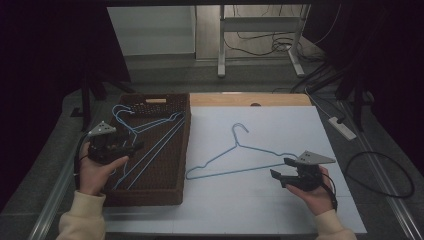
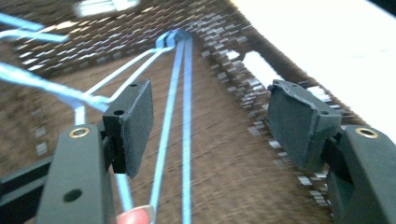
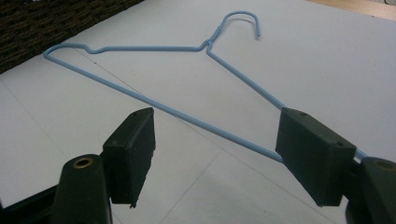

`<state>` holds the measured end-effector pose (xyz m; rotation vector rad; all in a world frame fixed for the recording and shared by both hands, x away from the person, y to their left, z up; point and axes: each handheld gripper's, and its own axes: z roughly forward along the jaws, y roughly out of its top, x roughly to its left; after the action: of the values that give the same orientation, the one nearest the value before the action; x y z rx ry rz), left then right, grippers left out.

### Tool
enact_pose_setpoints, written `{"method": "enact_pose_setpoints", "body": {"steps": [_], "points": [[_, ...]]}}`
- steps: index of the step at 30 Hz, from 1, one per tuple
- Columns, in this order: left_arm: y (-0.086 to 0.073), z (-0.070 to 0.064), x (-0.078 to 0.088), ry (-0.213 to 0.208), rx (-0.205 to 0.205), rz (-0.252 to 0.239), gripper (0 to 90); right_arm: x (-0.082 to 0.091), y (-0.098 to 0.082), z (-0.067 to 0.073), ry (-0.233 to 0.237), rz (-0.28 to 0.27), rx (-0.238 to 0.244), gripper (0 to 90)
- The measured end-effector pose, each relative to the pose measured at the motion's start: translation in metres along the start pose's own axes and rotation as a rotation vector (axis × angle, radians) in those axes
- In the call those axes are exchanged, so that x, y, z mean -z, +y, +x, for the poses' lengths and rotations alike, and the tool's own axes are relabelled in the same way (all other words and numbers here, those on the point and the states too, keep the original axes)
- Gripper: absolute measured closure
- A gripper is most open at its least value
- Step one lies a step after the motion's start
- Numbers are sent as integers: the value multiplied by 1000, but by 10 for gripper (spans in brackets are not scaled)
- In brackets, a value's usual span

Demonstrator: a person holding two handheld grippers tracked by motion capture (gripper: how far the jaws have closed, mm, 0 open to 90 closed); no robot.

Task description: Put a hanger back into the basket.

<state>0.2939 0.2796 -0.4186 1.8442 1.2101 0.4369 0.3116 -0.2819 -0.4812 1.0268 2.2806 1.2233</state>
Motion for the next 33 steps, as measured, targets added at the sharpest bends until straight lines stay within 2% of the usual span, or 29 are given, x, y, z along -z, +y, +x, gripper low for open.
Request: {"method": "enact_pose_setpoints", "body": {"steps": [2,5,11,16,23,33], "points": [[0,-8,3,-34,-15,-23,327,1,0,-1,-2,-1,-1,289],[-1,-18,6,-62,-35,-44,326,1,0,-1,-3,0,-3,289],[-12,-39,7,-69,-80,-59,327,4,0,-2,-3,-12,-8,290],[-18,-54,7,-95,-119,-75,319,5,1,-2,-5,-18,-10,290],[-20,-64,0,-110,-136,-68,317,6,2,-2,-6,-22,-5,291],[-20,-69,-3,-116,-142,-61,311,6,2,-2,-11,-16,-2,294]]}}
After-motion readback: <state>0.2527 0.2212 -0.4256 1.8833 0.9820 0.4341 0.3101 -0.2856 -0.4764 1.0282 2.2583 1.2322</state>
